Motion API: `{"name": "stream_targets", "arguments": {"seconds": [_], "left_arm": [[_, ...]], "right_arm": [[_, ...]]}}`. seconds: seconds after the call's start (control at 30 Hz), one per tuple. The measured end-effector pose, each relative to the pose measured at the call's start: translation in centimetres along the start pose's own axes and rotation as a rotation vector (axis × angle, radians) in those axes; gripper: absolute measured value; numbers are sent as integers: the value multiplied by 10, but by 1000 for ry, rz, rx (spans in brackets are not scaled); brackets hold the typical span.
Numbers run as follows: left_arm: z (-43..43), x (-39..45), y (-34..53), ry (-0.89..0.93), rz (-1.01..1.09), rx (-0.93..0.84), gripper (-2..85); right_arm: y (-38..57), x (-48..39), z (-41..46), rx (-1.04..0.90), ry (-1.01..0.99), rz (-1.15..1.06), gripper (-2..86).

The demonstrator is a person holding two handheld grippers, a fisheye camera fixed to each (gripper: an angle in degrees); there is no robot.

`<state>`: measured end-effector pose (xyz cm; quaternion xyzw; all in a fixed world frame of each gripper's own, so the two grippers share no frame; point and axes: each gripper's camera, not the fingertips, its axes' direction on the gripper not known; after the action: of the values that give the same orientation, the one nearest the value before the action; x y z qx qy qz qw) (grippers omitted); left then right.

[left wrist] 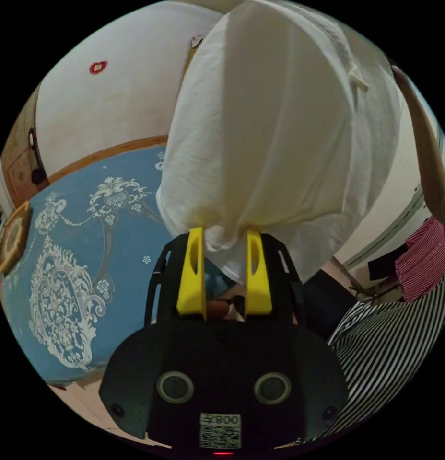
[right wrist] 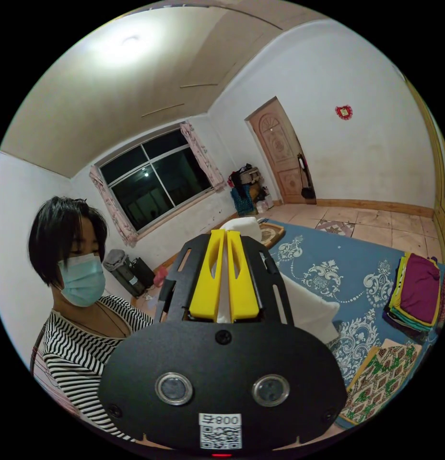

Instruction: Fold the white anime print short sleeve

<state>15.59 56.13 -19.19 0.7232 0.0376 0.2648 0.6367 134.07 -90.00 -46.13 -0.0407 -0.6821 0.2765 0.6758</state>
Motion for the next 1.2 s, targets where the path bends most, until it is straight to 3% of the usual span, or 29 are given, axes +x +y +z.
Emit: {"name": "stream_targets", "arguments": {"seconds": [0.17, 0.57, 0.9, 1.2], "left_arm": [[-61, 31, -29, -66, -14, 90, 39], [-227, 50, -96, -23, -132, 208, 25], [-365, 42, -160, 13, -283, 330, 20], [-479, 56, -247, -27, -291, 431, 18]], "right_arm": [[11, -48, -4, 17, 3, -11, 2], [41, -112, -22, 94, -8, -4, 3], [76, -102, -31, 111, -45, 74, 4], [113, -74, -58, 174, -100, 143, 3]]}}
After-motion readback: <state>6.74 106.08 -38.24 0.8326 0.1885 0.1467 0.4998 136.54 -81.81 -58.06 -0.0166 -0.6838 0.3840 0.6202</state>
